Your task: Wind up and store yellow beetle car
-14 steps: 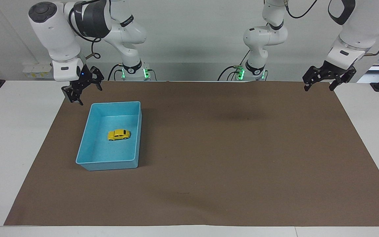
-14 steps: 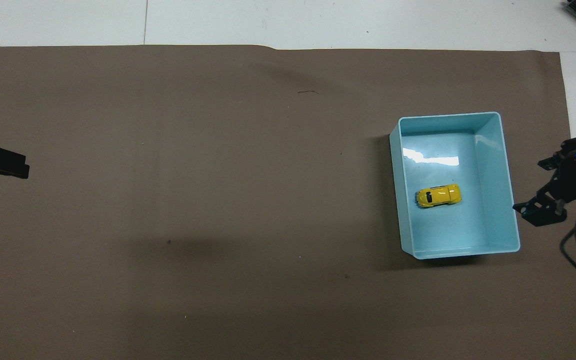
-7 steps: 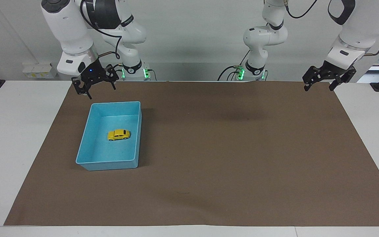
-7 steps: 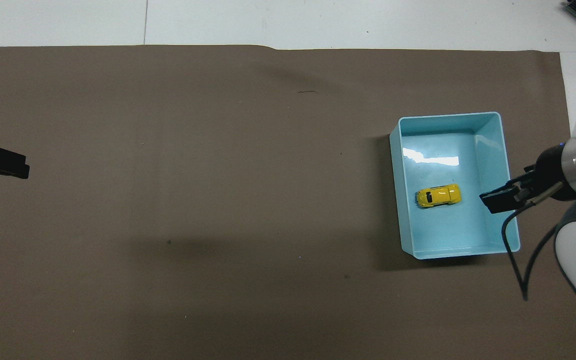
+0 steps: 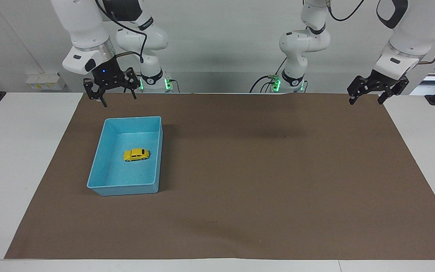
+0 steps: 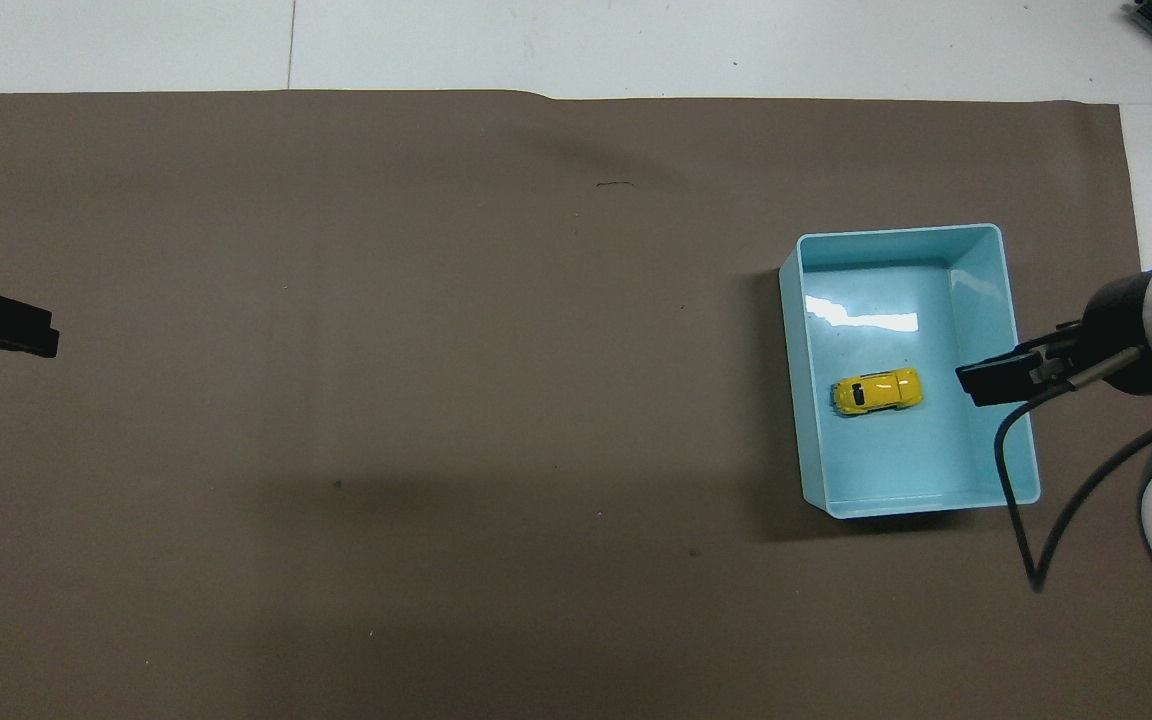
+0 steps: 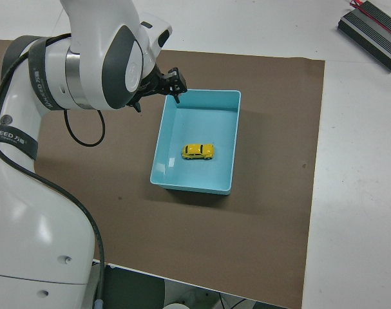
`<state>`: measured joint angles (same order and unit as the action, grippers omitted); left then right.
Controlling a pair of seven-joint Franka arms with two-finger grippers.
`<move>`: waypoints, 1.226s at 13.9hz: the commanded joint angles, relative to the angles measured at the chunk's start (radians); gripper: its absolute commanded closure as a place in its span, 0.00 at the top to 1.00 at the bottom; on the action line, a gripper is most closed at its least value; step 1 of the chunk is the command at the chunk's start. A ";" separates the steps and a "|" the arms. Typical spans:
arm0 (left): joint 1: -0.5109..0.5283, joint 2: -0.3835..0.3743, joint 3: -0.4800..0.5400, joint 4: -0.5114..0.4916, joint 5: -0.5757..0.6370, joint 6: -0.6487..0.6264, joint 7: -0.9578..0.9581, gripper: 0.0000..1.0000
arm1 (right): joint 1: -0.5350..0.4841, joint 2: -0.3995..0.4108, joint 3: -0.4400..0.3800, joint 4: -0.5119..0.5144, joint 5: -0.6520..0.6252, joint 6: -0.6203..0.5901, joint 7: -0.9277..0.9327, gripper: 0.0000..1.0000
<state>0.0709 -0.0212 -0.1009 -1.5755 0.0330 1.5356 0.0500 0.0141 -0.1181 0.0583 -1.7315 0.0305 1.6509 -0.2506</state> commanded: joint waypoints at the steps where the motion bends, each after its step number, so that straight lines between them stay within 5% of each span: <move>1: 0.000 0.007 0.004 0.019 -0.012 -0.020 0.007 1.00 | -0.011 -0.015 -0.002 0.003 0.023 -0.034 0.069 1.00; 14: 0.000 0.007 0.004 0.019 -0.011 -0.020 0.007 1.00 | -0.031 0.002 -0.014 0.044 0.045 -0.072 0.151 1.00; 17: 0.000 0.007 0.004 0.019 -0.012 -0.020 0.007 1.00 | -0.013 0.069 -0.049 0.149 0.039 -0.112 0.132 1.00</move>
<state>0.0709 -0.0212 -0.1009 -1.5755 0.0330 1.5356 0.0500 -0.0020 -0.1141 0.0171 -1.6861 0.0697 1.5855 -0.1154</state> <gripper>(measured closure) 0.000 0.000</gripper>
